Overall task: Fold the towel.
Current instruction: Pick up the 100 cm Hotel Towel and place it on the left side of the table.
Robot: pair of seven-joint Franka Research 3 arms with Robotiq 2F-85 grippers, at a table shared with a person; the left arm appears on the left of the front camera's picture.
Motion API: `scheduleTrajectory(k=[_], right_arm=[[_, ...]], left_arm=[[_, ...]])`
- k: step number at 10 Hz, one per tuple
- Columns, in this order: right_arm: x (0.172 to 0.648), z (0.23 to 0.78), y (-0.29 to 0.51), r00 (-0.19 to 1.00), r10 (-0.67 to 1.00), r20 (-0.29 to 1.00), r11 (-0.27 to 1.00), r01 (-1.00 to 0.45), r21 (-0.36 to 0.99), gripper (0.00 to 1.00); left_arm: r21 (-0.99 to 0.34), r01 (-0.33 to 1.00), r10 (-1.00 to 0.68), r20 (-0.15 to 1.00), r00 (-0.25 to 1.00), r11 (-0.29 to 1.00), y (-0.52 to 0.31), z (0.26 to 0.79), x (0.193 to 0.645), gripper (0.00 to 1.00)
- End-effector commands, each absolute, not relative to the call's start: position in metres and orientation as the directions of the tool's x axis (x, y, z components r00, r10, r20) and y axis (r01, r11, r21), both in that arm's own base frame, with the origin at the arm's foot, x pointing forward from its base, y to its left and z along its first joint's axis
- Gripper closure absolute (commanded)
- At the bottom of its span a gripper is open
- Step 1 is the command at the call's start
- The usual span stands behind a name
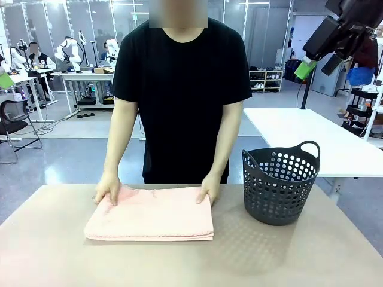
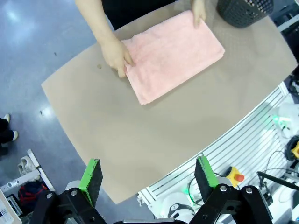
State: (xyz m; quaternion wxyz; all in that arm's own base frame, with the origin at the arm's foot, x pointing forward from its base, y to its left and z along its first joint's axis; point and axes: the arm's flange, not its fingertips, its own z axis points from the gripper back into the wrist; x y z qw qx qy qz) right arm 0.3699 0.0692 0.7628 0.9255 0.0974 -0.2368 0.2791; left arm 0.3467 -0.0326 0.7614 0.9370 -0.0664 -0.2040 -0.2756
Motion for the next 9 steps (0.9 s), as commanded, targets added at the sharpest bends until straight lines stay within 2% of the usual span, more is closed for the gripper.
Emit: scheduleTrajectory(k=[1,9], right_arm=[[0.3705,0.7638,0.0683,0.733,0.468,0.493,0.827,-0.561,0.049,0.0],[0.3705,0.7638,0.0683,0.733,0.468,0.493,0.827,-0.561,0.049,0.0]], left_arm=[[-0.009,0.547,-0.494,0.418,0.762,0.837,-0.0315,0.7638,0.3473,0.0],[-0.009,0.547,-0.494,0.418,0.762,0.837,-0.0315,0.7638,0.3473,0.0]])
